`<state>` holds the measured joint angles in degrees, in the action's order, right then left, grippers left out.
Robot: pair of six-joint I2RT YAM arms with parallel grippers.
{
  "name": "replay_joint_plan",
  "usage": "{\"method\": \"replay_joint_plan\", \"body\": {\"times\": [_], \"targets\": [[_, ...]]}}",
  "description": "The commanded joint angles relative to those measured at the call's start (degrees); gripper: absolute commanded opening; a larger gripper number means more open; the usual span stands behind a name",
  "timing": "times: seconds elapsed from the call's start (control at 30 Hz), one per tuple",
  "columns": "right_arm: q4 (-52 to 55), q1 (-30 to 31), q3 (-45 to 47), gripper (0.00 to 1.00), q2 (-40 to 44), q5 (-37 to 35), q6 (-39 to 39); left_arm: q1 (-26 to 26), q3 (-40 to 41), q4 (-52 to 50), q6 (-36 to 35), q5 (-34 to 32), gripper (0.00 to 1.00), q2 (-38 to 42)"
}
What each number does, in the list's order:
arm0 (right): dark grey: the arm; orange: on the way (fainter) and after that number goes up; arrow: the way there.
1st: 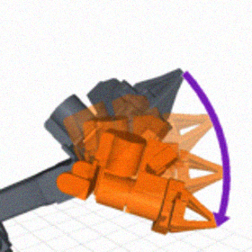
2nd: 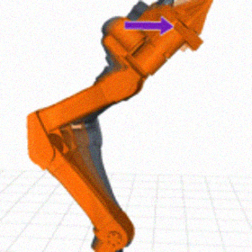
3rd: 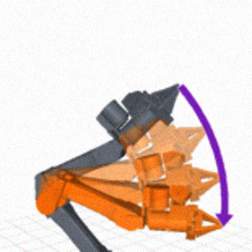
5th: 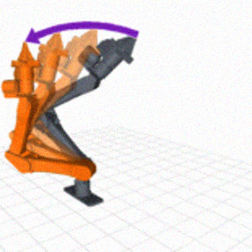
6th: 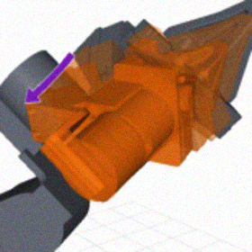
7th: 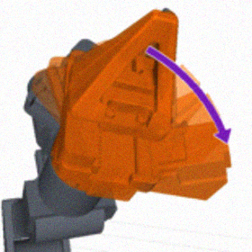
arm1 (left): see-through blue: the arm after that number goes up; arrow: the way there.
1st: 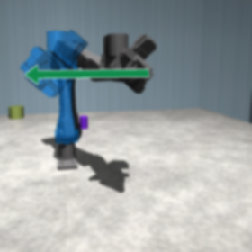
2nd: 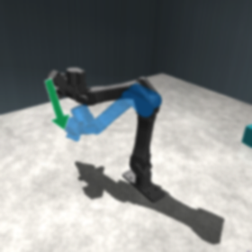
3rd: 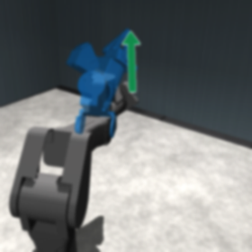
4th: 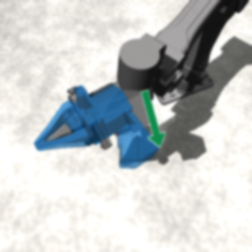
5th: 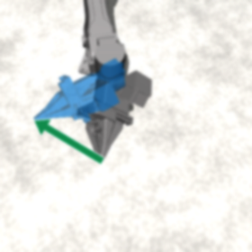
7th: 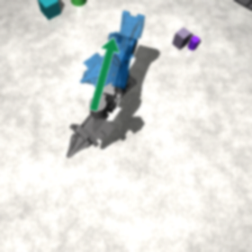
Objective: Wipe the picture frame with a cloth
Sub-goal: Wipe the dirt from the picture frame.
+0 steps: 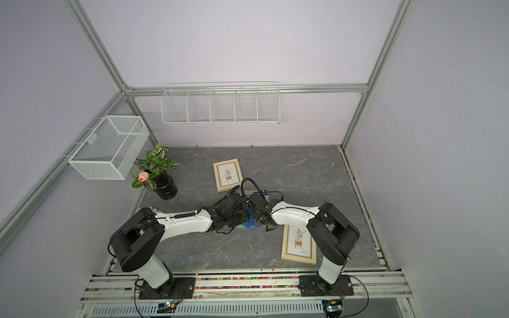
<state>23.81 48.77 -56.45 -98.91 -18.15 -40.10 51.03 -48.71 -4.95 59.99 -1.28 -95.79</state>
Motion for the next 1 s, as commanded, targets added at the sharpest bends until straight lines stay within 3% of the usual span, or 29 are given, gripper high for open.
{"method": "replay_joint_plan", "body": {"times": [0.0,0.17,0.43,0.73,0.97], "targets": [[3.48,0.1,1.83,0.17,-0.49,-2.85,0.48,-1.52,3.59,-6.05,1.62,-1.71,0.0,2.27],[3.0,0.05,1.56,0.17,-1.28,-2.37,0.61,-3.16,7.59,-10.61,1.25,-5.75,0.0,8.64],[2.91,0.01,1.52,0.17,-1.22,-2.23,0.58,1.86,0.59,-7.66,0.64,-3.05,0.0,2.36],[2.29,-0.26,2.54,0.18,-0.92,-2.33,0.63,-3.71,6.66,-11.61,-1.07,-6.5,0.0,8.85],[2.22,-0.13,2.44,0.18,-0.55,-1.98,0.72,-4.41,-3.17,-9.1,-4.02,-5.76,0.0,0.29]]}}
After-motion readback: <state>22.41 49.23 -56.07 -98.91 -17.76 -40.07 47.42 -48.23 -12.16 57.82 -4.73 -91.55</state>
